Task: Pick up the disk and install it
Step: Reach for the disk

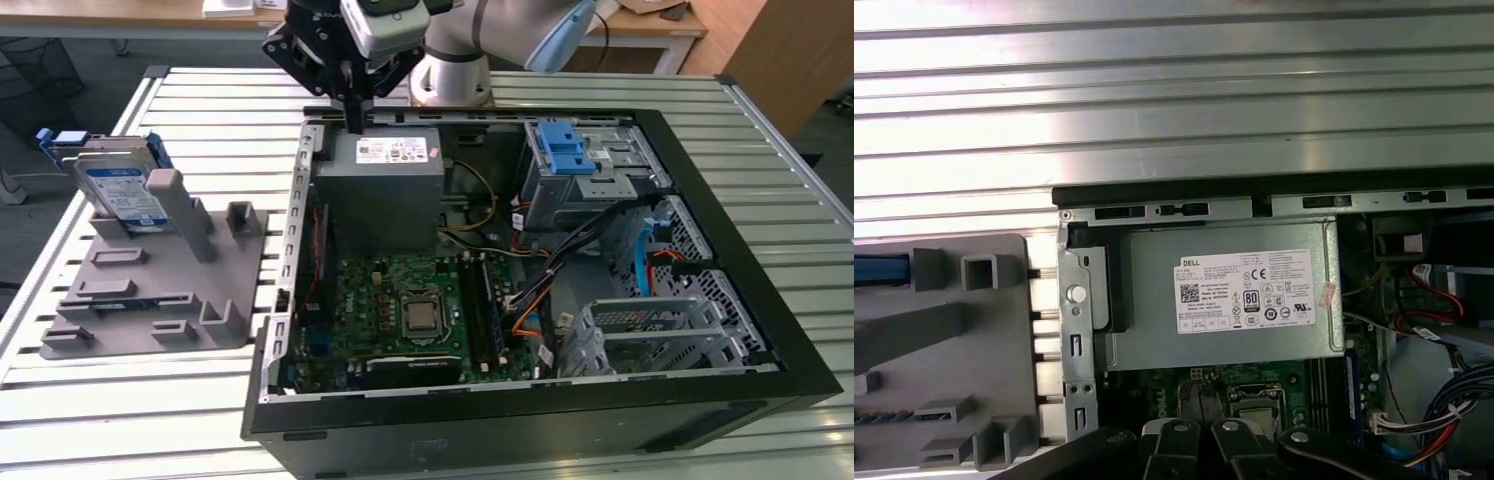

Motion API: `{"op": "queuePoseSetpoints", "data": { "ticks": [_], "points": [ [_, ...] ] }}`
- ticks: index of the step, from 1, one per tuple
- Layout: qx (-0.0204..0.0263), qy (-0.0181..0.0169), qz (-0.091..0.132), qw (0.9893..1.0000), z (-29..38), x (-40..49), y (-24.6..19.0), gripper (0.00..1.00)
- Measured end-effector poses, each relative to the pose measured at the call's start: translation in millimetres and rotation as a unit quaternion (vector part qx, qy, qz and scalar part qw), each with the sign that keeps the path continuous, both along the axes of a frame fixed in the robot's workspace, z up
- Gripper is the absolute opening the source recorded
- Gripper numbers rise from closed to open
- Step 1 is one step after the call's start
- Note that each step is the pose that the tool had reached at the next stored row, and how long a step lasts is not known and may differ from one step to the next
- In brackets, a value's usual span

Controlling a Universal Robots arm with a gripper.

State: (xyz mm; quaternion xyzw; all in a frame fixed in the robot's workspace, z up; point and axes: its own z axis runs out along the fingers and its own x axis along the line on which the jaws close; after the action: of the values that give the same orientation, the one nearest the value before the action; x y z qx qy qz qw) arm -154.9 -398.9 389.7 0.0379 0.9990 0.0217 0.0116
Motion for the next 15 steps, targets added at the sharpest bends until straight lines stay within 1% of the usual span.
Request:
{"op": "queuePoseSetpoints", "data": {
  "ticks": [7,15],
  "points": [
    [0.0000,0.0000,0.000,1.0000,-0.3,-3.7,0.0,0.11],
    [0.0000,0.0000,0.000,1.0000,-0.3,-5.2,0.0,0.11]
  ]
}}
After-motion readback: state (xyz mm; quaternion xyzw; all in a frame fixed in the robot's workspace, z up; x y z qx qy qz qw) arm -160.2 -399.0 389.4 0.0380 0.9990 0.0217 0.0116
